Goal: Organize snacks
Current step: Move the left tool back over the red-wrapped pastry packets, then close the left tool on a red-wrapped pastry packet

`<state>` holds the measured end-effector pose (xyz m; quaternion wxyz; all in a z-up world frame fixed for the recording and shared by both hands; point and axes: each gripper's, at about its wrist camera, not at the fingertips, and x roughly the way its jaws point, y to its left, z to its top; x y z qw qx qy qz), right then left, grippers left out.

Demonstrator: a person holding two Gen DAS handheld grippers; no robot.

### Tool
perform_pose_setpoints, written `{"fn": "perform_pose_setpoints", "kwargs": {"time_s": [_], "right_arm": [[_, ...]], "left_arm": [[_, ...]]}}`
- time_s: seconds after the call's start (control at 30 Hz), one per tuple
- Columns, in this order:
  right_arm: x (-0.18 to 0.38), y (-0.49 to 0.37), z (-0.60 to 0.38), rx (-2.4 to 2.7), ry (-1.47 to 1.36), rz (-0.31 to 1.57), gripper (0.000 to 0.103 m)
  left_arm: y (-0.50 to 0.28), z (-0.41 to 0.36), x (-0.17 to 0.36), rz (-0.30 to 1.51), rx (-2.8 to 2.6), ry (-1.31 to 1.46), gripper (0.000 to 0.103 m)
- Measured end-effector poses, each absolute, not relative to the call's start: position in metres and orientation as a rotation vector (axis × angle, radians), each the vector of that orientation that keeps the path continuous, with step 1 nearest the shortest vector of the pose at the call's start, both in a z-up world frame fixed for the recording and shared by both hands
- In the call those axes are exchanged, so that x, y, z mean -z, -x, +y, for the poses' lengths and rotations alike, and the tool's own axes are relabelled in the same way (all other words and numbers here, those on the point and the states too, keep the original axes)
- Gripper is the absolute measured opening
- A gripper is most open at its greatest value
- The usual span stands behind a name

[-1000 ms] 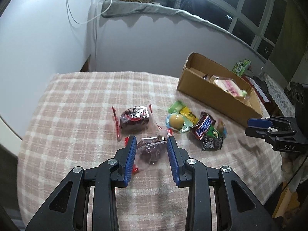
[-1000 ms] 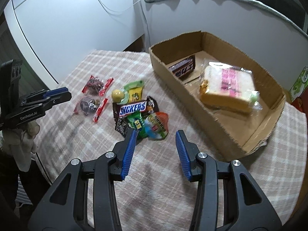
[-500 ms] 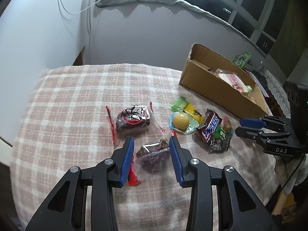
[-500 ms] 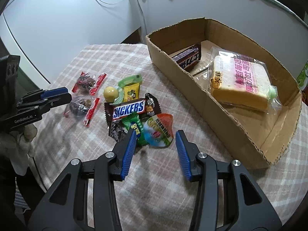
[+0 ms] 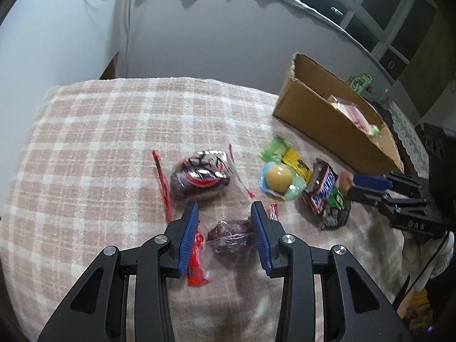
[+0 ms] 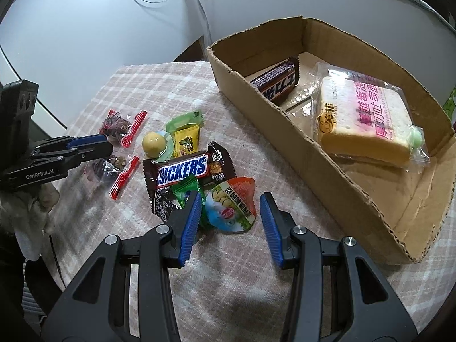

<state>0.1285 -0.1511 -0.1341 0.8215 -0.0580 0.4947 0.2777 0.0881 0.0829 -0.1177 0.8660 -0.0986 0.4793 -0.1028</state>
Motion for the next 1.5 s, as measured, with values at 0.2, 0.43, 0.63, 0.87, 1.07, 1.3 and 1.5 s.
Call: {"fn": "perform_pose_setpoints", "kwargs": {"time_s": [0.2,0.43,0.63,0.87,1.07,1.3,1.5], "right_arm": [[0.134,-0.128,-0.149,-0.594,0.141,1.048,0.044],[0.137,-0.125,-0.147,-0.603,0.146,1.053,0.044],[0.136,-0.124,-0.149,-0.604,0.152,1.045,0.044],[0.14,-0.126,-0.151,-0.605,0.134,1.057,0.044],[0.137,-0.126,-0.152,-0.602,0.143,1.048,0.044],[0.142,-0.131,-0.149,-0.586,0.143,1.051,0.044],[0.147,-0.135,-0.144,-0.577,0.149,1.049,0.044]], "left_arm": [[-0.071,0.075,0.115,1.002,0.235,0.164,0.037],[-0.049,0.078,0.096,0.923,0.172,0.129,0.037],[-0.033,0.077,0.11,1.022,0.251,0.247,0.037],[-0.047,0.08,0.122,1.036,0.227,0.337,0.05],[-0.065,0.072,0.12,1.033,0.194,0.286,0.05],[-0.078,0.037,0.126,1.038,0.154,0.098,0.051],[-0.078,0.025,0.135,1.052,0.152,0.006,0.052]]}}
